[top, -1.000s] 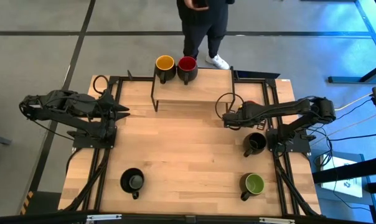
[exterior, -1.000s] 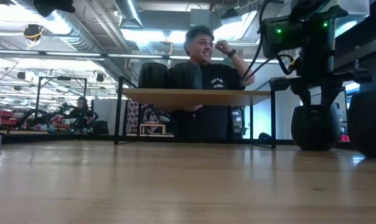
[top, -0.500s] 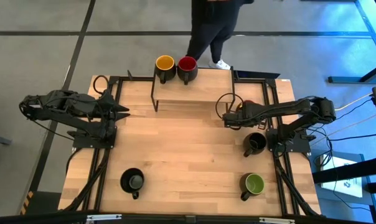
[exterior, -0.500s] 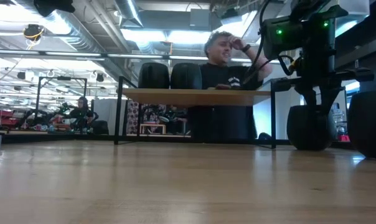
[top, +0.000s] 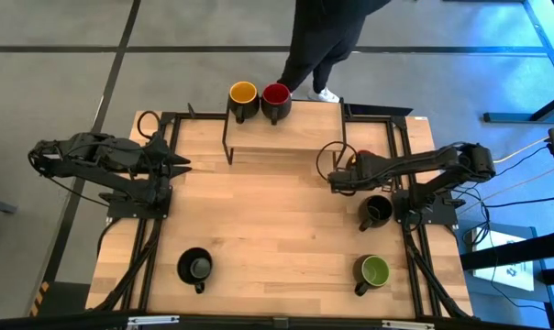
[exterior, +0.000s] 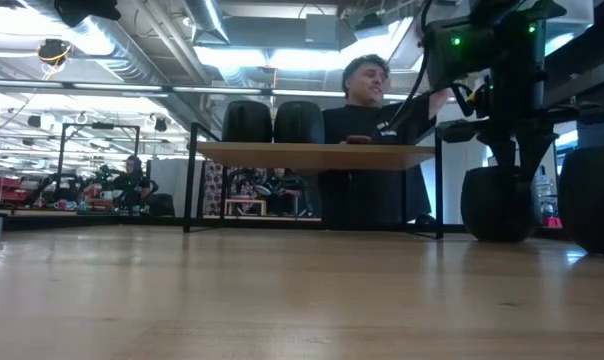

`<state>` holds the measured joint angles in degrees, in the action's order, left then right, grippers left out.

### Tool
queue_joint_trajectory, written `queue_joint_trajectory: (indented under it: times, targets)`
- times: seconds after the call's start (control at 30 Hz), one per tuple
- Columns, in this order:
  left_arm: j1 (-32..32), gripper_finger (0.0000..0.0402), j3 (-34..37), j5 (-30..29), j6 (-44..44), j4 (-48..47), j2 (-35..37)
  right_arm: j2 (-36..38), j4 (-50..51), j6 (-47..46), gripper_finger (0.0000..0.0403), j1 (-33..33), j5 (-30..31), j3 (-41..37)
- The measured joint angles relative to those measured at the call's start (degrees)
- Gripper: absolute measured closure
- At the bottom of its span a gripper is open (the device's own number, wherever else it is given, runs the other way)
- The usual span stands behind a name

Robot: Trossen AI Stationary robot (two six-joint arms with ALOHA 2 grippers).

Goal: Place coffee mugs
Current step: Put the orange mug on the shelf

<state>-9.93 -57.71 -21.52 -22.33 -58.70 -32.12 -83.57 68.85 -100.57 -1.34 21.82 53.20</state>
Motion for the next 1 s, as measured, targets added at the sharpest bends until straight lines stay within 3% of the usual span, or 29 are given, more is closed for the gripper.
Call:
queue_joint_trajectory:
  times: [0.33, 1.0]
  targets:
    - [0.00, 0.0301, -0.01, 0.00, 0.02, 0.00, 0.00, 0.15, 6.23, -0.02, 0.0359, 1.87, 1.18, 5.20]
    - [0.00, 0.0301, -0.02, 1.46, 0.02, 0.00, 0.00, 0.17, 9.03, -2.75, 0.0359, 7.60, 2.61, 7.58]
